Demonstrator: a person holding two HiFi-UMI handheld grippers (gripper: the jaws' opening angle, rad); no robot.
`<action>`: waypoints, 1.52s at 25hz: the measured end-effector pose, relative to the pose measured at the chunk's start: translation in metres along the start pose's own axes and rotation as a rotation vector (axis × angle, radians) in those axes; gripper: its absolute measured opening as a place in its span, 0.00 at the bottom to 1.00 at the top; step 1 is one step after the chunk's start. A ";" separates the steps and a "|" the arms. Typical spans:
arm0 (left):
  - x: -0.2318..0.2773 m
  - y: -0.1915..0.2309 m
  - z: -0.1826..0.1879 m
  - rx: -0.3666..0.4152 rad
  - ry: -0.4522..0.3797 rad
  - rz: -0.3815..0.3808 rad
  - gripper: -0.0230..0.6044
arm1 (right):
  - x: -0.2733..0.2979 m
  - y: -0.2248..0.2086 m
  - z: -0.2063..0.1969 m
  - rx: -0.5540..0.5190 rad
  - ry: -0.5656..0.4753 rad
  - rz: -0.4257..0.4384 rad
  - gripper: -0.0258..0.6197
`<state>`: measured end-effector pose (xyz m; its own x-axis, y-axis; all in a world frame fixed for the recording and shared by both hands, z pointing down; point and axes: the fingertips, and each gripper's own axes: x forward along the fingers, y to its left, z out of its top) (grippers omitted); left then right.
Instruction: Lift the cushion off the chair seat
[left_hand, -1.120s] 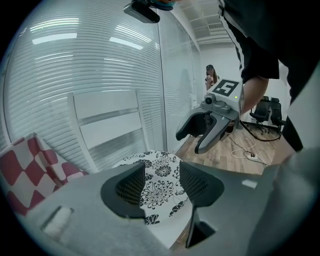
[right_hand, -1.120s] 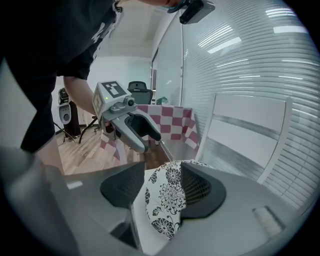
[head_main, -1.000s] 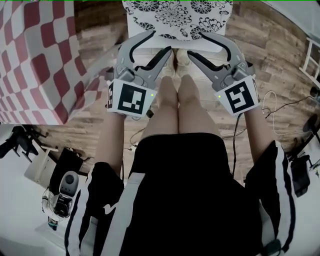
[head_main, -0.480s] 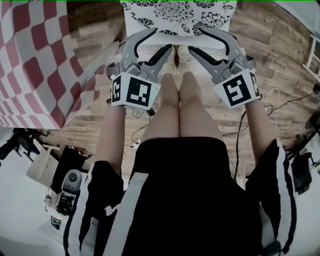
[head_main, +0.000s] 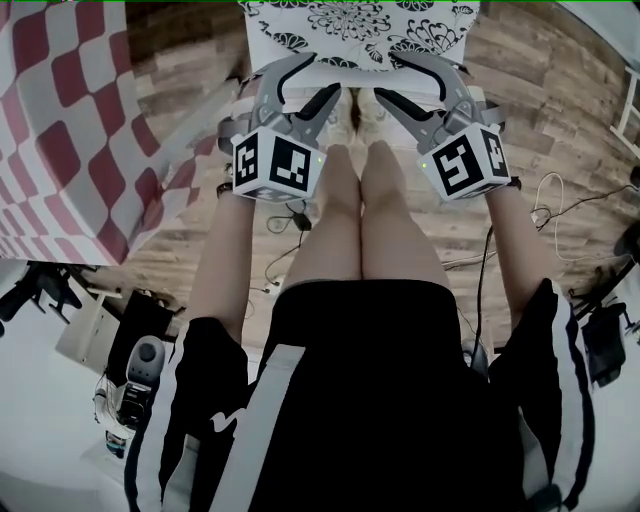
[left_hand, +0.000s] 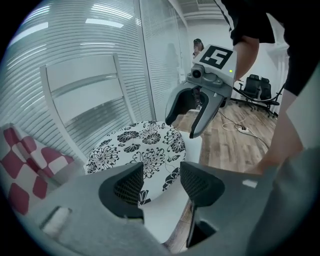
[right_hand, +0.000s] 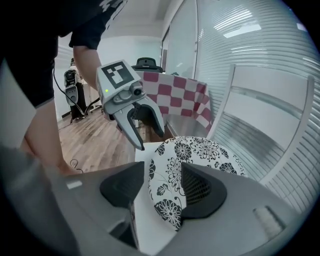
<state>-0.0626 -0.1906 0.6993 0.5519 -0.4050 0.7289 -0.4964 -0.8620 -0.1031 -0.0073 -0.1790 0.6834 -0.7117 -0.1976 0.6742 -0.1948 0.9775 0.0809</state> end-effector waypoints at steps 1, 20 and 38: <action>0.002 -0.001 -0.003 0.003 0.009 -0.002 0.40 | 0.003 0.001 -0.004 -0.009 0.006 0.001 0.36; 0.045 -0.009 -0.036 0.228 0.163 0.007 0.42 | 0.053 0.014 -0.069 -0.158 0.192 0.042 0.37; 0.072 -0.006 -0.065 0.313 0.231 -0.032 0.46 | 0.067 0.009 -0.104 -0.255 0.286 0.026 0.38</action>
<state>-0.0635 -0.1951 0.7959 0.3802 -0.3281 0.8647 -0.2338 -0.9387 -0.2534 0.0133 -0.1760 0.8060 -0.4899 -0.1787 0.8533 0.0210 0.9761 0.2165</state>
